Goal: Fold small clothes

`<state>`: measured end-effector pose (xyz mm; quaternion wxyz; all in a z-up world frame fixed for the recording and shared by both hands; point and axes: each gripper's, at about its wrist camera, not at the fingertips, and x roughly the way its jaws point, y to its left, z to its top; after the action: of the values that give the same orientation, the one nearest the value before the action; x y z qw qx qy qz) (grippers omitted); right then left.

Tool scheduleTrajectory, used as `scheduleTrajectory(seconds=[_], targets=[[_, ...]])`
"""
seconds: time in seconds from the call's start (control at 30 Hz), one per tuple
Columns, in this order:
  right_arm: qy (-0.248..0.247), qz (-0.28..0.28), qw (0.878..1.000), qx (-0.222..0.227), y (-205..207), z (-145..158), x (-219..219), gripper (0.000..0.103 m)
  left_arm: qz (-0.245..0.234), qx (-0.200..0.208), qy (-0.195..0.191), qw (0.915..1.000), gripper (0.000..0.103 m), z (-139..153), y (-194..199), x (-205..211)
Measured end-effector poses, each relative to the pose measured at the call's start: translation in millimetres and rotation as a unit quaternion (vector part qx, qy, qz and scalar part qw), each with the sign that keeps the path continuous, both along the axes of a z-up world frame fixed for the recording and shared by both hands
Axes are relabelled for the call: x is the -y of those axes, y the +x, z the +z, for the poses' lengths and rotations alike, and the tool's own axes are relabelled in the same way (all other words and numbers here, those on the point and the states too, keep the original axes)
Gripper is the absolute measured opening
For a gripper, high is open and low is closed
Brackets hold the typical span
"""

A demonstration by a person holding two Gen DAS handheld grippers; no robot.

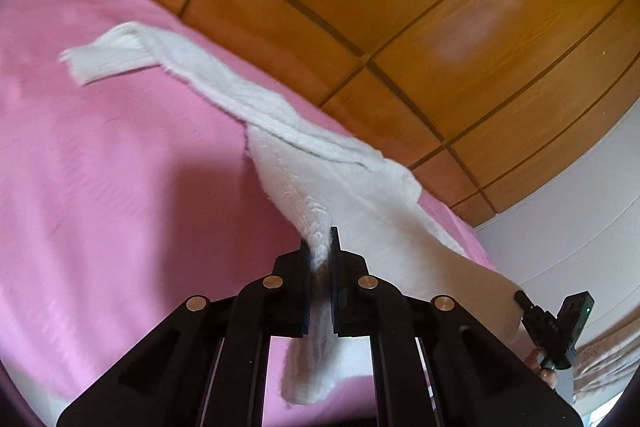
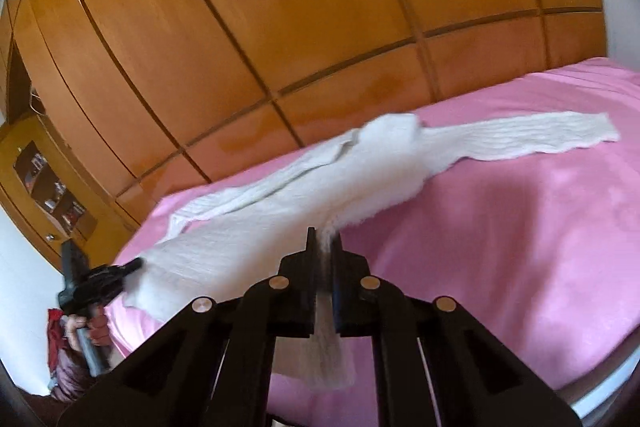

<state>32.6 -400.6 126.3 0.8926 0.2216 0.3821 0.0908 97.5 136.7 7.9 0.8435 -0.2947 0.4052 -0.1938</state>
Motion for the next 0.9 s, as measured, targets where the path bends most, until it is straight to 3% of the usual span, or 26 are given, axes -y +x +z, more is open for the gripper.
scheduleTrajectory(seconds=[0.17,0.2,0.27,0.33,0.43,0.5,0.57,0.73,0.83,0.9], targets=[[-0.014,-0.018,0.994,-0.104,-32.8,-64.9,16.3,0.005,0.005,-0.076,0.021,0.9969,0.006,-46.8,-42.3,6.2],[-0.016,-0.027,0.990,-0.135,-38.9,-88.1,18.7,0.005,0.002,-0.096,0.025,0.9951,0.006,-60.1,-42.9,15.1],[-0.021,-0.044,0.983,-0.177,-43.1,-119.6,21.4,0.005,0.007,-0.127,0.073,0.9892,0.006,-89.1,-45.5,28.7],[-0.031,-0.045,0.979,-0.195,-43.2,-134.4,20.6,0.005,0.000,-0.137,0.076,0.9878,0.007,-99.8,-42.4,32.9],[-0.081,-0.050,0.978,-0.185,-37.9,-127.0,16.8,0.015,0.025,-0.118,0.111,0.9866,0.027,-89.4,-31.8,25.9],[-0.102,-0.065,0.979,-0.163,-35.6,-115.4,16.9,0.052,0.057,-0.099,0.122,0.9859,0.072,-79.0,-24.9,13.2],[-0.113,-0.078,0.981,-0.135,-30.3,-101.4,14.5,0.054,0.126,-0.077,0.146,0.9783,0.075,-68.6,-16.6,-15.5],[-0.121,-0.025,0.988,-0.097,-1.9,-92.7,-34.7,0.059,0.238,-0.074,0.152,0.9563,0.075,-60.9,18.8,-84.6],[-0.126,0.015,0.988,-0.093,16.8,-101.1,-66.8,0.059,0.269,-0.061,0.197,0.9406,0.075,-55.5,44.2,-111.0],[-0.119,0.037,0.988,-0.096,33.2,-108.9,-87.1,0.059,0.267,-0.064,0.220,0.9361,0.075,-55.9,69.1,-121.7]])
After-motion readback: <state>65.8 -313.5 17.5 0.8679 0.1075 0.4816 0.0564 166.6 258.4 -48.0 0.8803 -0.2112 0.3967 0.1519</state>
